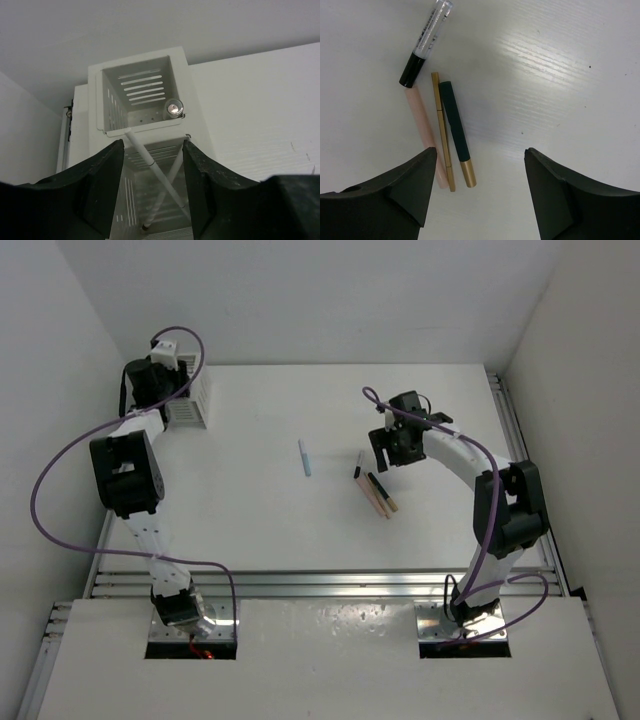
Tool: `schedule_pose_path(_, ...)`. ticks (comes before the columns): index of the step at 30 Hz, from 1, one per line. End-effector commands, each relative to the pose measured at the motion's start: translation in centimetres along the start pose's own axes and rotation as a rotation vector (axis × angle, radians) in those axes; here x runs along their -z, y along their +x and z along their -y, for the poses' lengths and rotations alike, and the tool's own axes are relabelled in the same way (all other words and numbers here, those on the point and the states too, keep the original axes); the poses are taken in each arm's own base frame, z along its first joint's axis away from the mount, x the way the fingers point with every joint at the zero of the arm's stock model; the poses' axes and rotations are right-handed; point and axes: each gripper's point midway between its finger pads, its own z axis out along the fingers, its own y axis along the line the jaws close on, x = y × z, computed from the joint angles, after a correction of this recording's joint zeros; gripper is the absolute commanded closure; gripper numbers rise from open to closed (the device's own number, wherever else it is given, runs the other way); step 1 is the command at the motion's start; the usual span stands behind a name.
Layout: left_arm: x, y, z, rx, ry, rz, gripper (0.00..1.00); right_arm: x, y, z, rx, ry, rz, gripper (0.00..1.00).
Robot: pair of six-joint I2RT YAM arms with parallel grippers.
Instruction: Organize the makeup
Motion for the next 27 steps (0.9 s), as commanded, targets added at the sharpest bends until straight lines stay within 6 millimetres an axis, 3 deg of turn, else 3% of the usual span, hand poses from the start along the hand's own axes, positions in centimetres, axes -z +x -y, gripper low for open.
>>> schedule_pose_path(1,0.6,-5.4,-1.6,-0.04,-0.024,0.081,0.44,1.1,-0.6,0.2,-0.006,0.022,0.006,0.29)
schedule_pose_path(4,1.3,-7.4,-2.3,-0.042,-0.055,0.084,0.44,0.8,0.7,-0.5,-0.004,-0.021,-0.048,0.39)
schedule_pose_path(5,1.8,-9.0,-2.3,-0.048,-0.069,0.102,0.44,0.9,1.1,-0.7,0.0,-0.025,-0.061,0.41)
schedule_pose_path(8,2.8,-10.1,-1.4,-0.066,-0.077,0.075,0.44,0.7,3.1,-2.0,0.009,-0.074,-0.108,0.46)
schedule_pose_path(9,3.7,-11.3,-1.4,-0.068,-0.079,0.082,0.44,0.4,4.7,-2.2,0.017,-0.085,-0.144,0.48)
schedule_pose_path(14,5.6,-10.8,1.7,-0.06,-0.02,0.0,0.44,-0.5,6.5,-3.7,0.033,-0.117,-0.157,0.51)
schedule_pose_path(21,7.2,-10.5,3.3,-0.036,0.013,-0.061,0.44,-2.3,8.6,-2.2,0.018,-0.041,-0.238,0.59)
schedule_pose_path(27,8.4,-11.1,4.3,-0.053,0.043,-0.067,0.44,-2.7,8.3,-1.5,0.024,-0.006,-0.22,0.64)
